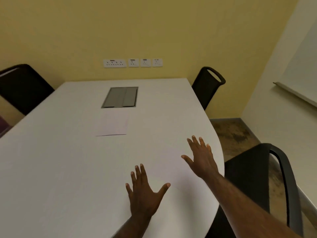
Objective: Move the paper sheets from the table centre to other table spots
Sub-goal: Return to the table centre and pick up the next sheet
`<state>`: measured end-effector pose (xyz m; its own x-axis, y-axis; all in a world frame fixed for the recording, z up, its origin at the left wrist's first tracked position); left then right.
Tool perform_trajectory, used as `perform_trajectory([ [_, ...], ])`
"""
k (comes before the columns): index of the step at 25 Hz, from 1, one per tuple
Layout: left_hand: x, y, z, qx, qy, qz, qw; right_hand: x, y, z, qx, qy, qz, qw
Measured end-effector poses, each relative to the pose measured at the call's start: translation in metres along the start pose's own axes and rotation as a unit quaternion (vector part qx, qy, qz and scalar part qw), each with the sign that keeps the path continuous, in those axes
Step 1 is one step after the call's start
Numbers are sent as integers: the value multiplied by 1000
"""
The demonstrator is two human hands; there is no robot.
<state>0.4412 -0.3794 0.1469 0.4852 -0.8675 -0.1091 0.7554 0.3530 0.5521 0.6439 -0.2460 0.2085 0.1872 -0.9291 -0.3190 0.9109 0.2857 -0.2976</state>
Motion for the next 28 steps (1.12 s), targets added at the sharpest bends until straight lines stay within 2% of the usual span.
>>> perform_trajectory([
  [7,-11,-58,121,-31,56,-50,997,20,-112,25,-47,27,69,996],
  [16,-60,-174,231,-39,67,-78,994,30,-265,-14,-98,44,85,991],
  [22,-111,-228,255,-34,47,-124,991,25,-332,-50,-109,61,50,991],
  [28,-163,-247,238,-19,34,-128,991,-1,-348,-92,-108,54,28,992],
])
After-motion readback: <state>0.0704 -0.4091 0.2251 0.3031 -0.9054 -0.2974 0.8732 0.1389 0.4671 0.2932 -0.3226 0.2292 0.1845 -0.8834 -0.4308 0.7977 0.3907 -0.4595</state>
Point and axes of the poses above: each hand's wrist, its own x-axis away from the middle knuckle, its own z-axis out of the back of the hand, y = z × x, the point moved 8 cm from there along -x, towards the middle knuckle, and after that the axes turned 10 degrees about y, right-handed, at the moved point
